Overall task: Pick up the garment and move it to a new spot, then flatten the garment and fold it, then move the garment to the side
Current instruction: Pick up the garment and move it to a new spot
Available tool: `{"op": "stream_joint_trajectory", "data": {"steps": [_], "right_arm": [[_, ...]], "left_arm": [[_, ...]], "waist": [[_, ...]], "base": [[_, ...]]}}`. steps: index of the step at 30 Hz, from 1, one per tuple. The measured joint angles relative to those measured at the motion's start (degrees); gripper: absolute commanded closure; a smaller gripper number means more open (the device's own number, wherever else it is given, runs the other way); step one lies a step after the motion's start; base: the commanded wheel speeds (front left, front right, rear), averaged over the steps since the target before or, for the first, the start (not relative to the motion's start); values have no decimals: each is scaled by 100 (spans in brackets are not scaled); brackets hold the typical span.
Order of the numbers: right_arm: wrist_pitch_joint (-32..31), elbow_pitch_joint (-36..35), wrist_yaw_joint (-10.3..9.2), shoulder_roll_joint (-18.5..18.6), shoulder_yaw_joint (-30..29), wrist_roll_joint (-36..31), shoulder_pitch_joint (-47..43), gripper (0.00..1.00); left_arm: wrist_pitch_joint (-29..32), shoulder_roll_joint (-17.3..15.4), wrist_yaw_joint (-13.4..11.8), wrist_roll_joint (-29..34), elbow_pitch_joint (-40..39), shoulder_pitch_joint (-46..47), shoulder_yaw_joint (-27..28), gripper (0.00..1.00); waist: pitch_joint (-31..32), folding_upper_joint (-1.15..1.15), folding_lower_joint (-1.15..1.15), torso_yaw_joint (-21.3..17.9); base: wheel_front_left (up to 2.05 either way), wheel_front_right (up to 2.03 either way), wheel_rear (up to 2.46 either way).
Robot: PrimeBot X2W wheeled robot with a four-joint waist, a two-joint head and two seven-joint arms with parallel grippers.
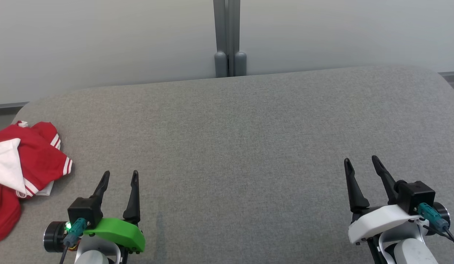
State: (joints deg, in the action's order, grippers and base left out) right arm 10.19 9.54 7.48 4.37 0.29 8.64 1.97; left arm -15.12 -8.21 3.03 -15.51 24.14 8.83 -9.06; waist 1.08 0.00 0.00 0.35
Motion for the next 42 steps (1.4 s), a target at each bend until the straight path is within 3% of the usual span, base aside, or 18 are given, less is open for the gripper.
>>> {"op": "stream_joint_trajectory", "data": {"steps": [11,33,42], "right_arm": [[-9,-103,0,7,-5,77,-24,0],[-111,-396,0,-4,413,109,160,0],[-209,-510,0,49,432,81,208,0]], "left_arm": [[0,16,-100,-44,31,97,69,0],[-1,-153,-260,-135,-174,119,535,0],[-1,-91,-260,-148,-243,118,660,0]], "waist": [[-12,0,0,298],[-179,0,0,2027],[-392,0,0,2303]], "base": [[0,0,0],[0,0,0],[0,0,0]]}}
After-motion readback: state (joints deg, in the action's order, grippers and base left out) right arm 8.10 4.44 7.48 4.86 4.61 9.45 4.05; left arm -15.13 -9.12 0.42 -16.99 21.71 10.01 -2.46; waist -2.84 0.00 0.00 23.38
